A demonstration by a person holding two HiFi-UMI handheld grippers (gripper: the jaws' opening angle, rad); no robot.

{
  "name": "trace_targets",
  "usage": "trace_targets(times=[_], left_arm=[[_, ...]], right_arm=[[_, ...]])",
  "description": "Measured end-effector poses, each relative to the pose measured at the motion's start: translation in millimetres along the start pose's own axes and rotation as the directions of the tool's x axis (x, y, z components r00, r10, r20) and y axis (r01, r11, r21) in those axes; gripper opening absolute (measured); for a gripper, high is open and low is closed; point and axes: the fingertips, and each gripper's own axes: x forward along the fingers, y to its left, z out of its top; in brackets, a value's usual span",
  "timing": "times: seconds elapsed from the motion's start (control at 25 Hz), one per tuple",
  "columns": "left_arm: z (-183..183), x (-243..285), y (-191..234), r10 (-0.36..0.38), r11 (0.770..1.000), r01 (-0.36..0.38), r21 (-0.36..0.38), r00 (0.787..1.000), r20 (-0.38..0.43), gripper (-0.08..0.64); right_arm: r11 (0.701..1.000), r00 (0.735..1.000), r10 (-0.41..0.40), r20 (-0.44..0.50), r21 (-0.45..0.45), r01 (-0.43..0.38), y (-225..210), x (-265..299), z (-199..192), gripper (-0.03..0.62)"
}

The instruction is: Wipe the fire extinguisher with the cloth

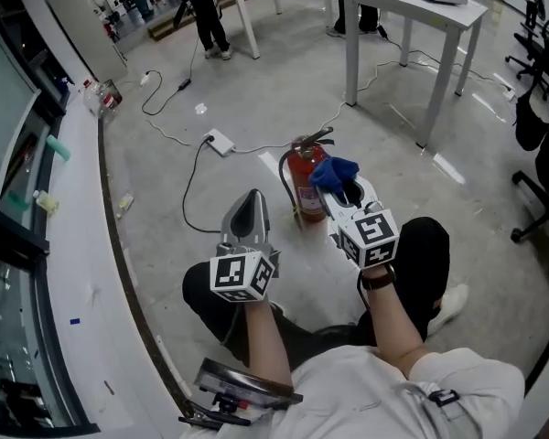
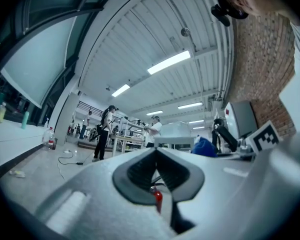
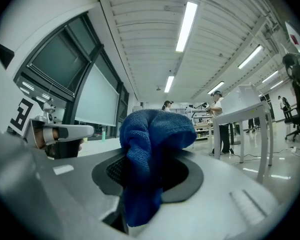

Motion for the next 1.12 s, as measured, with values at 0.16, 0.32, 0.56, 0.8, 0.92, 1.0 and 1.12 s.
trace_targets(times=[0.16,0.32,0.56,0.8,0.92,1.0,1.12], left_arm=[[-14,18,-8,-0.039,0.999,0.039,-0.016,0.999,-0.029,-0.005],[-30,36,-13,-0.052,0.998,0.051,-0.027,0.997,-0.053,-0.005],[-43,61,-1,-0.035,0.999,0.033,-0.026,0.997,-0.065,-0.005],[-73,71,30,0.005,0.998,-0.012,-0.054,0.993,-0.121,-0.005],[-85,74,45,0.020,0.998,-0.029,-0.060,0.989,-0.144,-0.005],[-88,77,52,0.020,0.997,-0.030,-0.067,0.989,-0.148,-0.005],[-89,83,61,0.011,0.997,-0.022,-0.077,0.990,-0.144,-0.005]], right_arm=[[0.998,0.998,-0.058,-0.017,0.037,0.058,-22,1,-10,0.132],[0.995,0.994,-0.095,-0.052,0.028,0.097,-39,0,-25,0.132],[0.994,0.993,-0.086,-0.075,0.060,0.091,-59,30,-40,0.132],[1.000,0.979,-0.030,-0.204,-0.010,0.029,-41,99,-95,0.132],[0.999,0.955,-0.014,-0.296,-0.036,0.003,-31,144,-129,0.132],[1.000,0.938,0.006,-0.346,-0.023,-0.015,-23,169,-149,0.132],[1.000,0.905,0.003,-0.425,0.002,-0.002,-15,187,-186,0.138]])
